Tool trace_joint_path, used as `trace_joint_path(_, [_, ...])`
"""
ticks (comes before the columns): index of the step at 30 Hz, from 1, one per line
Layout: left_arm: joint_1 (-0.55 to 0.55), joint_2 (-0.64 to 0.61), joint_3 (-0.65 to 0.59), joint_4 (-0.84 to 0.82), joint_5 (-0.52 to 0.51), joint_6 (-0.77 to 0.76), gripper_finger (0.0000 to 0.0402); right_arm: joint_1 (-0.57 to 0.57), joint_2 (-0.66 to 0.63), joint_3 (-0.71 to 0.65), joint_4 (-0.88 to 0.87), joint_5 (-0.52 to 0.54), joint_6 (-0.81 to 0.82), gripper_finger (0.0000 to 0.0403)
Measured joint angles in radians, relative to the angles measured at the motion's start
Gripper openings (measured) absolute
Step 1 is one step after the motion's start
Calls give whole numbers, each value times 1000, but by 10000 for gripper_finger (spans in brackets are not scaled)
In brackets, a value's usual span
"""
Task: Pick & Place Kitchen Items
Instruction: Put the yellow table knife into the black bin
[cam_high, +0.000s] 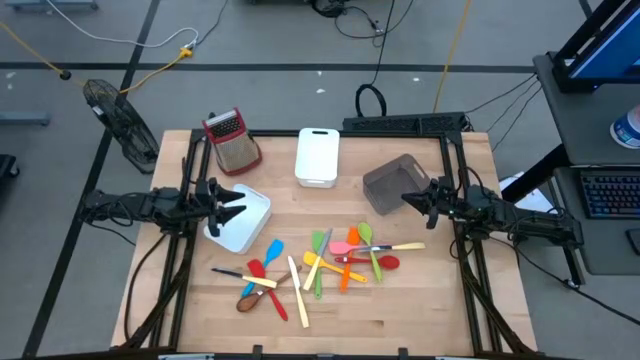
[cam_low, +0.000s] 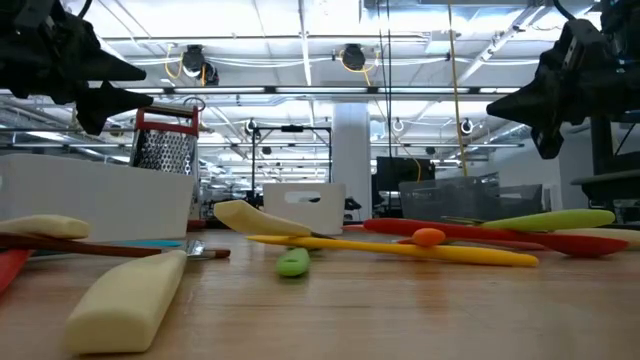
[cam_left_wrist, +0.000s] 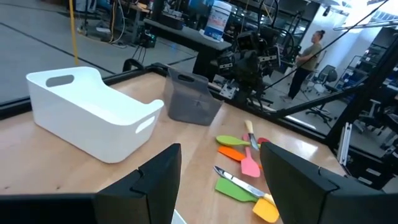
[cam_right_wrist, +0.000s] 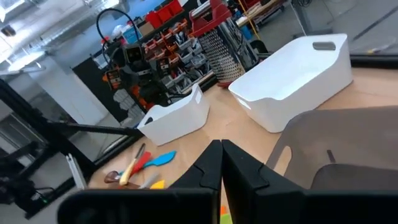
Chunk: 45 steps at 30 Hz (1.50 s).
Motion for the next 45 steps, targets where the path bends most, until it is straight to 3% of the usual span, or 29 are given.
trace_joint_path(7, [0, 0, 0, 0, 0, -1, 225, 1, 30, -3, 33, -11, -229, 4])
trace_joint_path(13, [0, 0, 0, 0, -1, -5, 225, 0, 128, -1, 246, -92, -271, 4])
trace_joint_path(17, [0, 0, 0, 0, -1, -4, 225, 1, 221, 53, 244, -134, -332, 4])
trace_joint_path(26, [0, 0, 0, -7, -1, 0, 225, 11, 520, 371, -228, -216, -518, 4])
trace_joint_path(32, [0, 0, 0, -18, -1, 0, 225, 93, 701, 545, -543, -216, -655, 4])
trace_joint_path(45, [0, 0, 0, -35, -1, -1, 225, 290, 900, 577, -659, -215, -680, 4])
